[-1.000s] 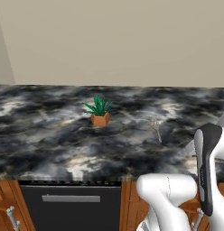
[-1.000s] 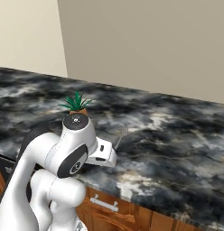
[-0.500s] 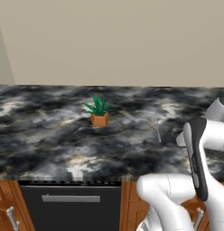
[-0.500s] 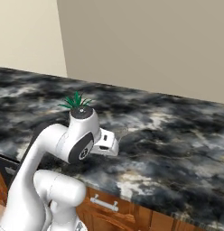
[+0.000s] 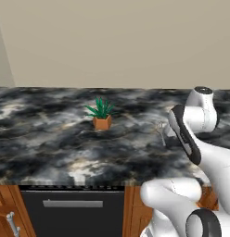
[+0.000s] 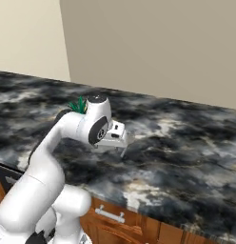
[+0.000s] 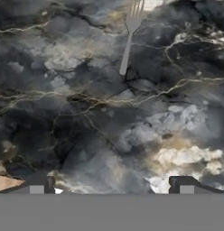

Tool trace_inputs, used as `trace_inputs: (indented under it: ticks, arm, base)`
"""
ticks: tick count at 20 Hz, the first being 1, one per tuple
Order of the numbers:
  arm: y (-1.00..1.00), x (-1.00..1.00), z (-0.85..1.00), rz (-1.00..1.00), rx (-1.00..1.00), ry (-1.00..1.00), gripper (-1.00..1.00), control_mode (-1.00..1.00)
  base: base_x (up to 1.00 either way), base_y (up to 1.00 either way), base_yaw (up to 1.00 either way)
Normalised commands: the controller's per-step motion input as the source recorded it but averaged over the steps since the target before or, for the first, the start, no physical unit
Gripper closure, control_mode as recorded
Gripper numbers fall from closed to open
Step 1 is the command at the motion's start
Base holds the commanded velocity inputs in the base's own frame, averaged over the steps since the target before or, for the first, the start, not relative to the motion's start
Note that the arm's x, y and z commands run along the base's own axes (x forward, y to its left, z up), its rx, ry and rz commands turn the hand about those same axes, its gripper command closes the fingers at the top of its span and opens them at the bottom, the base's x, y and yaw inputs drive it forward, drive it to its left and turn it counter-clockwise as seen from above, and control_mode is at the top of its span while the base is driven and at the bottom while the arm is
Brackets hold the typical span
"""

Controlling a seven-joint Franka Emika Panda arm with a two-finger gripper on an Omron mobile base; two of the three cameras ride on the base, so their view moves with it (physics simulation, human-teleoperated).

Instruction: Organize the utensils by type. Pick up the wooden spoons from the counter and place them in the open cabinet. Then pick up the metallic utensils from the counter and place them in the open drawer.

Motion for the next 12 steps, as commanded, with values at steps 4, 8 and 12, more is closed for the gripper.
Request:
trace_inputs:
  ticks: [4,8,12]
  arm:
    - [0.00,0.86,-0.14,0.00,0.00,0.23,-1.00,-1.00]
    - [0.00,0.80,-0.19,0.00,0.00,0.22,-1.00,-1.00]
    - [-0.03,0.76,-0.20,0.00,0.00,0.14,-1.00,-1.00]
  base:
    - [0.00,0.00,0.00]
    - [0.00,0.00,0.00]
    - [0.00,0.00,0.00]
